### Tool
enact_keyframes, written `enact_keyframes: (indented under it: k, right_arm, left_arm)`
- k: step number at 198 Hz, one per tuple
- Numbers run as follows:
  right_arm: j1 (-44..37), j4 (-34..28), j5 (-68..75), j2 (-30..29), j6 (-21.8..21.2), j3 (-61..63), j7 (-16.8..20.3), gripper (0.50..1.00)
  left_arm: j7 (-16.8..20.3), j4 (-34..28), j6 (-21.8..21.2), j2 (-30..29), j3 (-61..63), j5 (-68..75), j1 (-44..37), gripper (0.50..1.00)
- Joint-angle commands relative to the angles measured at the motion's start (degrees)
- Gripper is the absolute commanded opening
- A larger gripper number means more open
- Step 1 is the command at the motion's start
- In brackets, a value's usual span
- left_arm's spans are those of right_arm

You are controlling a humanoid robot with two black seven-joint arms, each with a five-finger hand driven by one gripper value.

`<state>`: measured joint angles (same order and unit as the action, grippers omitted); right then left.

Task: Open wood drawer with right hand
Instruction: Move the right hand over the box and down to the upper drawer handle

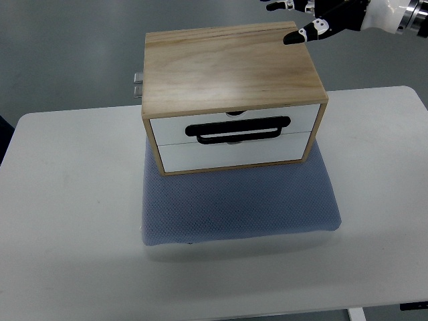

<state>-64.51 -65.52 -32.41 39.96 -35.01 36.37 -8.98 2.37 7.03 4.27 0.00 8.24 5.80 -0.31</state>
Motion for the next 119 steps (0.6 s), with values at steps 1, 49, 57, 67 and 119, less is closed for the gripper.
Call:
enact_keyframes:
  k: [1, 49, 57, 67, 119]
  right_arm:
    - [-0.09, -0.57, -1.43, -0.58, 0.01, -0.16, 0.02, 0.942]
    - [-0.17, -1.01, -1.17, -1.2, 0.01, 0.19, 0.1, 0.94]
    - [-0.26, -1.63, -1.08, -1.2, 0.01, 0.19, 0.02, 0.94]
    - [-0.17, -2.85, -0.9, -1.2, 0.01, 0.19, -0.16, 0.94]
    - [0.44, -8.31, -0.46, -1.11, 0.01, -0.16, -0.25, 0.94]
  left_arm:
    - [0.0, 0.0, 0.03, 0.0, 0.03, 0.0, 0.05, 1.0]
    - [0.0, 0.0, -0.05, 0.0, -0.06, 0.0, -0.04, 1.0]
    - [0.0, 0.0, 0.03, 0.0, 0.03, 0.0, -0.04, 1.0]
    - [0.0, 0.0, 0.03, 0.0, 0.03, 0.0, -0.04, 1.0]
    - [0.0, 0.0, -0.05, 0.0, -0.06, 0.0, 0.05, 1.0]
